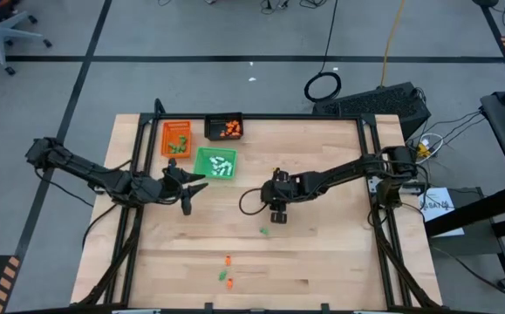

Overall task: Sort Halloween decoration
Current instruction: Put the green skeleton toy into the orange bin

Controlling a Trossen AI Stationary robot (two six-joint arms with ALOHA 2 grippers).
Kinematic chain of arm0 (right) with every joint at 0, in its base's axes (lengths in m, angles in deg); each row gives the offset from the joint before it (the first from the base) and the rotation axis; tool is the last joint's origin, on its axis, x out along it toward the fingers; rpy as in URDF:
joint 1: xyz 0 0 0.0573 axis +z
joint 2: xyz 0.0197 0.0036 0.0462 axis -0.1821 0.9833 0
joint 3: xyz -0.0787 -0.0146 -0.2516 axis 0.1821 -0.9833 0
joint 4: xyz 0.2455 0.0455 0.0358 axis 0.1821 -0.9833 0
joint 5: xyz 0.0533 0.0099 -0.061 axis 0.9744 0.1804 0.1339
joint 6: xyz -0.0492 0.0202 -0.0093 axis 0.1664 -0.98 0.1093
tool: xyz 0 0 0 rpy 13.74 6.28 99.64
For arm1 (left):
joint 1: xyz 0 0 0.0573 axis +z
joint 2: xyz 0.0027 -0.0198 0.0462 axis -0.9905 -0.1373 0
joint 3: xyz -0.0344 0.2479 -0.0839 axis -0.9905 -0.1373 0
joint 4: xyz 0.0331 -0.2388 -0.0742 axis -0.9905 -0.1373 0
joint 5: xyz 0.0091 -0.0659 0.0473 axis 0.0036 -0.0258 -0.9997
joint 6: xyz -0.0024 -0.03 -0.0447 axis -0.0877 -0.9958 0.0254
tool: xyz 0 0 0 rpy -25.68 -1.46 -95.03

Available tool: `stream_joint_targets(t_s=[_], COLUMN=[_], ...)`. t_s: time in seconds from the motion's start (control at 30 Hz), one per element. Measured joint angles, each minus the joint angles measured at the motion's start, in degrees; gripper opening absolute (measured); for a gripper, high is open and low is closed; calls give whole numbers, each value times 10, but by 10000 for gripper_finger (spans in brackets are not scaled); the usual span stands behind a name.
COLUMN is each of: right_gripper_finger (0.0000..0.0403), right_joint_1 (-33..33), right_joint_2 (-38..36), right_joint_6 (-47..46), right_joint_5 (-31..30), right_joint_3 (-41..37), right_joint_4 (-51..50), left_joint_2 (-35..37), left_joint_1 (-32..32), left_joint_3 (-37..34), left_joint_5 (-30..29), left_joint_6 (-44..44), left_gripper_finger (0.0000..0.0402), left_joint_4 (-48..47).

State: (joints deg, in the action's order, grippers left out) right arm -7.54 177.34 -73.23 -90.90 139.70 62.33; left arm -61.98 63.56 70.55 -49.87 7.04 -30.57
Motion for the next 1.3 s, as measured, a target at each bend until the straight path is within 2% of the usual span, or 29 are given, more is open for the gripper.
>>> stream_joint_targets(t_s=[0.27, 0.53, 0.83, 0.93, 1.1, 1.3], right_gripper_finger=[95, 94, 91, 73, 11, 10], right_joint_1=[-4, -4, -3, -3, -2, 10], right_joint_2=[0, 0, 38, 39, 39, 39], right_joint_6=[25, 24, 19, 7, 5, -14], right_joint_5=[0, 0, -1, -1, 0, -4], right_joint_3=[0, 0, 1, 1, 1, 7], right_joint_4=[0, 0, 24, 24, 26, 32], left_joint_2=[-19, -19, -19, -19, -19, -19], left_joint_1=[-1, -5, -16, -20, -21, -21], left_joint_3=[0, 0, 0, 0, 0, 0], left_joint_5=[1, 5, 7, 7, 7, 7], left_joint_6=[29, 29, 29, 30, 34, 34], left_gripper_finger=[130, 130, 130, 130, 130, 130], left_joint_4=[52, 52, 55, 55, 54, 53])
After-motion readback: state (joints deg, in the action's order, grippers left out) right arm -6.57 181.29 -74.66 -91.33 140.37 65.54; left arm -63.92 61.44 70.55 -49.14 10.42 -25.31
